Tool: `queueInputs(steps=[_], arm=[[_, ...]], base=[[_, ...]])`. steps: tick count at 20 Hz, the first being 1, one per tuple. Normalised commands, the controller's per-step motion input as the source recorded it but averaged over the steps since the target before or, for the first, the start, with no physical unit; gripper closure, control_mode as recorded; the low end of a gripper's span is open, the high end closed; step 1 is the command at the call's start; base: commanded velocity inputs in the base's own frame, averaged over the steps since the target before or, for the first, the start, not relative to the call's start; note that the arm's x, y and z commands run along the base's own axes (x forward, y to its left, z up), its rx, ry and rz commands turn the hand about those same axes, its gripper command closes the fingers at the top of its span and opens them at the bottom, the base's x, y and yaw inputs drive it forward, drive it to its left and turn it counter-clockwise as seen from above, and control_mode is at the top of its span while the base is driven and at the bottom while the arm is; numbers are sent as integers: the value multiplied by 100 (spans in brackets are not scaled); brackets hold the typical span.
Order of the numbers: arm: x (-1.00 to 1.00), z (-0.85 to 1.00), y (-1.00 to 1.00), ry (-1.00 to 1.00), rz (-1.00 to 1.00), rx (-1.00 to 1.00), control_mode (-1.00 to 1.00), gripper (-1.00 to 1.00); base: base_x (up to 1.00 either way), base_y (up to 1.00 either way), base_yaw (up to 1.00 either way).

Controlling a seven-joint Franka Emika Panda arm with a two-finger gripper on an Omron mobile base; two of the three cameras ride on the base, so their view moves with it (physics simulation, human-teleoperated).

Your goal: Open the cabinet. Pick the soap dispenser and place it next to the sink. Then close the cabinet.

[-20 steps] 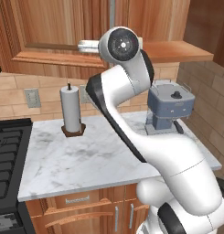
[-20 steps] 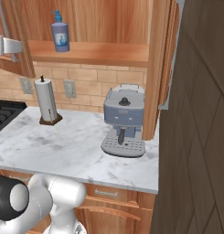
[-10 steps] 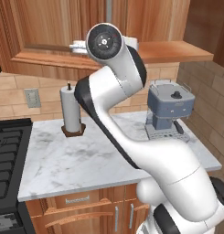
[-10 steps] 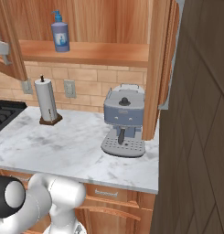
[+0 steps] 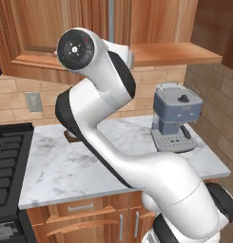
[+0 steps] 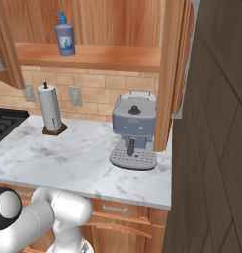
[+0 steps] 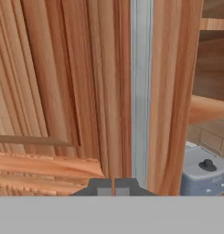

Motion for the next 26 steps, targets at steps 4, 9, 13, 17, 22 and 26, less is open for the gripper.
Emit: queueInputs(steps=[4,9,13,17,22,26], arm=[[-44,0,44,3,-3,0,-100,100],[-40,0,38,2,0,0,-100,-100],[-17,0,18,1,0,0,-100,-100],[-18,1,-1,0,0,0,-100,-100],[-50,4,-22,0,0,1,-100,-100],[-56,3,-34,0,0,6,-100,-100]], base=[[0,0,0],[0,0,0],[0,0,0],[0,0,0],[0,0,0],[0,0,0]])
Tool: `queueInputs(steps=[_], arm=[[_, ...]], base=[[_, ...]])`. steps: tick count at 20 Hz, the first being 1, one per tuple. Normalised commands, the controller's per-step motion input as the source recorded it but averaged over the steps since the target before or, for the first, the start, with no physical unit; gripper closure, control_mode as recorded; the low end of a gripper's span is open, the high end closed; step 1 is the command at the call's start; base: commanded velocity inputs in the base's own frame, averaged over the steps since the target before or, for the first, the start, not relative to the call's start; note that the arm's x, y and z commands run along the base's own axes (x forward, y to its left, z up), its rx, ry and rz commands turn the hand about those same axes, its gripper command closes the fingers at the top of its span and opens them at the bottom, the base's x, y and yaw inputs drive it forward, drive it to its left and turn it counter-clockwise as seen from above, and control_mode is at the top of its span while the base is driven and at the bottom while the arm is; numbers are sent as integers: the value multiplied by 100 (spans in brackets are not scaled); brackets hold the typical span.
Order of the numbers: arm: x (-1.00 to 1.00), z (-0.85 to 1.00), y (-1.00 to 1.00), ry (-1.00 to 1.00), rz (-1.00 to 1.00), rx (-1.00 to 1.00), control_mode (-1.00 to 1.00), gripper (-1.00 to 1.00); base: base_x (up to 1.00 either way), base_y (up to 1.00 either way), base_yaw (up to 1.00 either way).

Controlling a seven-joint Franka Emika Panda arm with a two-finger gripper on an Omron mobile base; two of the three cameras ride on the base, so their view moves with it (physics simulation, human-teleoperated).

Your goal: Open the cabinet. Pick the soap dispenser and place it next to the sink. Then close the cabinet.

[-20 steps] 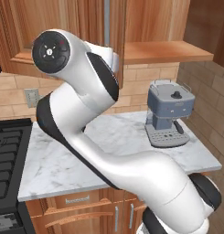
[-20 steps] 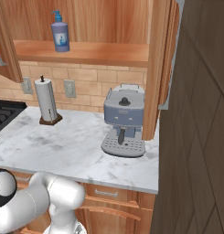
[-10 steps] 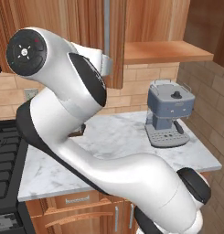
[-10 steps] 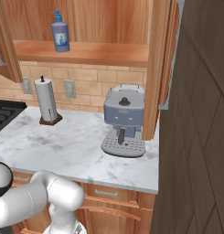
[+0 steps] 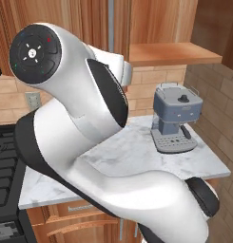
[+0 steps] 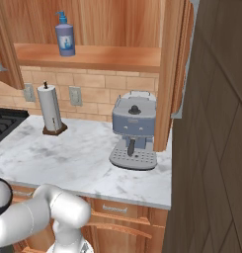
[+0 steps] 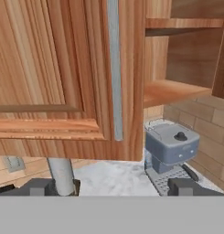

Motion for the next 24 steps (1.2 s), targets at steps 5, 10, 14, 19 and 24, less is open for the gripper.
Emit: queueInputs(steps=[5,10,14,19,24], arm=[[-35,0,-58,1,0,16,-100,-100],[-10,0,-69,2,5,34,-100,-100],[-22,4,-68,-5,10,39,-100,-100],[-28,7,-64,-5,10,39,-100,-100],[-11,0,-60,0,11,41,-100,-100]], base=[[0,0,0],[0,0,0],[0,0,0],[0,0,0],[0,0,0]])
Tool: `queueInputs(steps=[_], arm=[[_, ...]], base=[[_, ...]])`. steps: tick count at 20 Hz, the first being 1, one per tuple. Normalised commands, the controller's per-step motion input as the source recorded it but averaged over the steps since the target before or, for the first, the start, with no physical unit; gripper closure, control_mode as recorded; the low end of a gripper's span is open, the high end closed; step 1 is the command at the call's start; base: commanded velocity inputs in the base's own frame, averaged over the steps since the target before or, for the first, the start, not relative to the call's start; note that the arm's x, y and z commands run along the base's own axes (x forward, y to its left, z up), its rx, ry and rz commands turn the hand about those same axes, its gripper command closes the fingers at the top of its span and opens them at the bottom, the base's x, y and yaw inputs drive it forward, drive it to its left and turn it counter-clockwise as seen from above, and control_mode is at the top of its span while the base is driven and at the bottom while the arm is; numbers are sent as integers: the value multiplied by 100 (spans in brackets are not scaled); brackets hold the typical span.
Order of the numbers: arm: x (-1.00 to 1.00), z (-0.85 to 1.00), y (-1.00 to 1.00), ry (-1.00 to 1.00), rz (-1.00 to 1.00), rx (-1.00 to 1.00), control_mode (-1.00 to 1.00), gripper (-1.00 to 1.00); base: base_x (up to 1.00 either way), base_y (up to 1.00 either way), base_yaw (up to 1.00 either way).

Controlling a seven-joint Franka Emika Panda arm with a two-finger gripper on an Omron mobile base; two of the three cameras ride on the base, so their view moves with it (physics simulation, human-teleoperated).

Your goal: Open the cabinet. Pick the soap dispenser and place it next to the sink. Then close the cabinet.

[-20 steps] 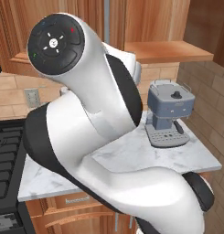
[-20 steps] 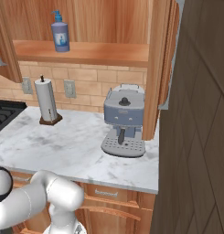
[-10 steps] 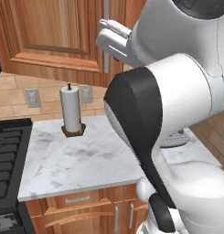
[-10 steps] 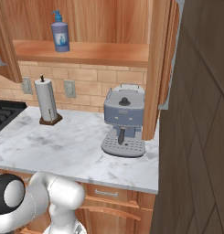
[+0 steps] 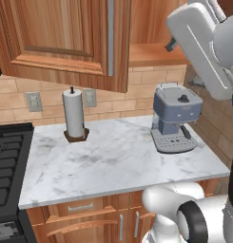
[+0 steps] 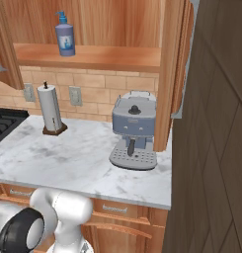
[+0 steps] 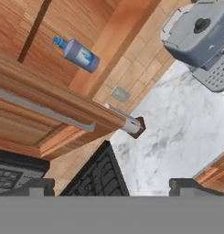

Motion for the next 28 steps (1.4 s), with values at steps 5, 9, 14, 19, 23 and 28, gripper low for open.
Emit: queueInputs(steps=[5,9,14,19,23,28], arm=[[1,0,-48,0,10,32,-100,-100],[20,-2,-24,0,7,17,-100,-100],[35,-13,-17,0,8,13,-100,-100],[45,-11,-4,0,11,14,-100,-100],[40,-5,0,0,15,10,-100,-100],[52,-14,0,0,17,6,-100,-100]], base=[[0,0,0],[0,0,0],[0,0,0],[0,0,0],[0,0,0],[0,0,0]])
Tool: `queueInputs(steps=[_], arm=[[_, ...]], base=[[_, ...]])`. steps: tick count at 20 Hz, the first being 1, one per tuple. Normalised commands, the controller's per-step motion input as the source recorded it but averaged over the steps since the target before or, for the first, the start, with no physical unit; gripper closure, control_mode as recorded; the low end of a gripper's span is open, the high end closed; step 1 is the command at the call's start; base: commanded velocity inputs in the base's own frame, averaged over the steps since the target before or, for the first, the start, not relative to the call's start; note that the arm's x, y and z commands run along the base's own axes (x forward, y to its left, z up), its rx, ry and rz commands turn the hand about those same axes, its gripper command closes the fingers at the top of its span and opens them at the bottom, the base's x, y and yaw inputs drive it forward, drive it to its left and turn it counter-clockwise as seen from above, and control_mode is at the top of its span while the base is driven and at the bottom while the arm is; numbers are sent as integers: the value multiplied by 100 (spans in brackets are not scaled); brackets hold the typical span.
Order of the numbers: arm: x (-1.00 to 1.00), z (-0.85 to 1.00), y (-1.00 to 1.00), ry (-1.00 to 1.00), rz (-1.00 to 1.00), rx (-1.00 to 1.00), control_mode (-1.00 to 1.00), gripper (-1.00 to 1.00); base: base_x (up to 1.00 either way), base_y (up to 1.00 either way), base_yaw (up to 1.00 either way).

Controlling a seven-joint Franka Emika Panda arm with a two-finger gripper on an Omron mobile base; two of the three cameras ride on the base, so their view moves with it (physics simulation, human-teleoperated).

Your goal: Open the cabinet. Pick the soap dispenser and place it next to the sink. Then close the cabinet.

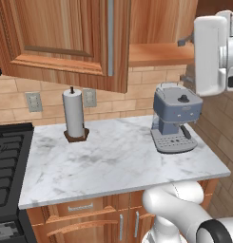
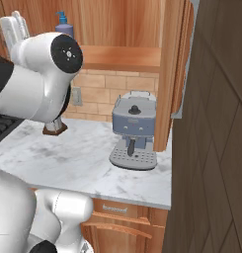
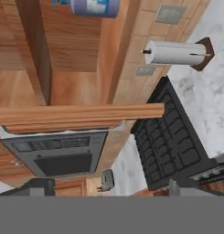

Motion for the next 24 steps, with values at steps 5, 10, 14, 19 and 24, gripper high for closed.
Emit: queueInputs(steps=[5,10,14,19,24], arm=[[49,-13,3,0,19,0,-100,-100],[45,-10,17,-1,17,0,-100,-100],[52,-8,14,-2,15,0,-100,-100],[54,-10,13,0,17,0,-100,-100],[42,-9,19,0,17,0,-100,-100]], base=[[0,0,0],[0,0,0],[0,0,0],[0,0,0],[0,0,0]])
